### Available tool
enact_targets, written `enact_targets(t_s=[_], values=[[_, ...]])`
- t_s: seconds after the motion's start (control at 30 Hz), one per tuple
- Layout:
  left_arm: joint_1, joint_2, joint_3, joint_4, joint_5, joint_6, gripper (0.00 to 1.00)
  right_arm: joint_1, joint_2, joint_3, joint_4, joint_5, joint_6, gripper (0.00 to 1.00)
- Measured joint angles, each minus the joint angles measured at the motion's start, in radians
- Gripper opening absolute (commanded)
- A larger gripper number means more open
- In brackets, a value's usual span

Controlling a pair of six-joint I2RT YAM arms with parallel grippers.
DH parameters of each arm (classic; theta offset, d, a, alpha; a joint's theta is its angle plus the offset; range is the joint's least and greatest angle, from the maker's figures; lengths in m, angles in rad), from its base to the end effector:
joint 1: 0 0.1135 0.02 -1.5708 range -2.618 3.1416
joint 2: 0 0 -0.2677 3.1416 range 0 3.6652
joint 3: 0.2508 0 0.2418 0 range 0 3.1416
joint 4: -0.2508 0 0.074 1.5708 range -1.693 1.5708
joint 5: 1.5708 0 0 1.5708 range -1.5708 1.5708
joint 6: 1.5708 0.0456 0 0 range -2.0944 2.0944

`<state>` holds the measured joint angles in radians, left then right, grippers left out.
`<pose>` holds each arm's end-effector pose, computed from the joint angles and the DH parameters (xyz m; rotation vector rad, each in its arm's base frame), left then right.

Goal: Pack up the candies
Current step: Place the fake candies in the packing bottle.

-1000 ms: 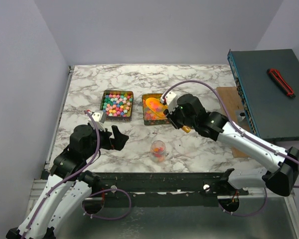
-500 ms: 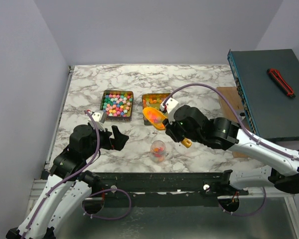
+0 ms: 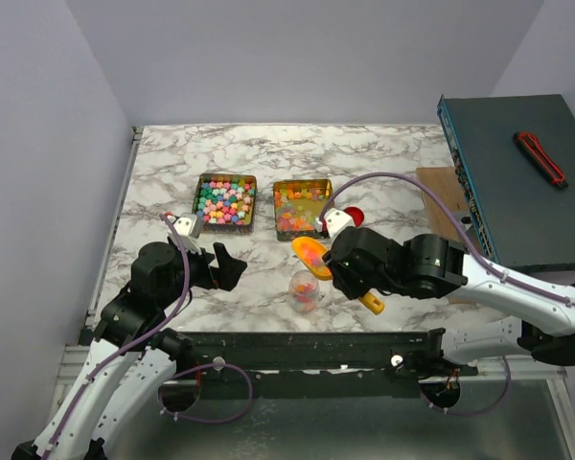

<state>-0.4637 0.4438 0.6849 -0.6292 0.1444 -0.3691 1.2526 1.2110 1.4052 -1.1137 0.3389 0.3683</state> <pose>0.0880 -0.0513 0.2976 0.1932 2.0094 -0.6810 0.0816 0.1994 0.3751 -0.9162 2.2646 0.3092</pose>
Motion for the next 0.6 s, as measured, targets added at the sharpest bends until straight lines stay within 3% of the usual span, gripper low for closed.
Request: enact_targets(t_s=[0.6], values=[[0.0, -0.01, -0.001, 0.0, 0.001, 0.003, 0.99, 0.095, 0.029, 0.0, -0.166, -0.087, 0.138, 0.01]])
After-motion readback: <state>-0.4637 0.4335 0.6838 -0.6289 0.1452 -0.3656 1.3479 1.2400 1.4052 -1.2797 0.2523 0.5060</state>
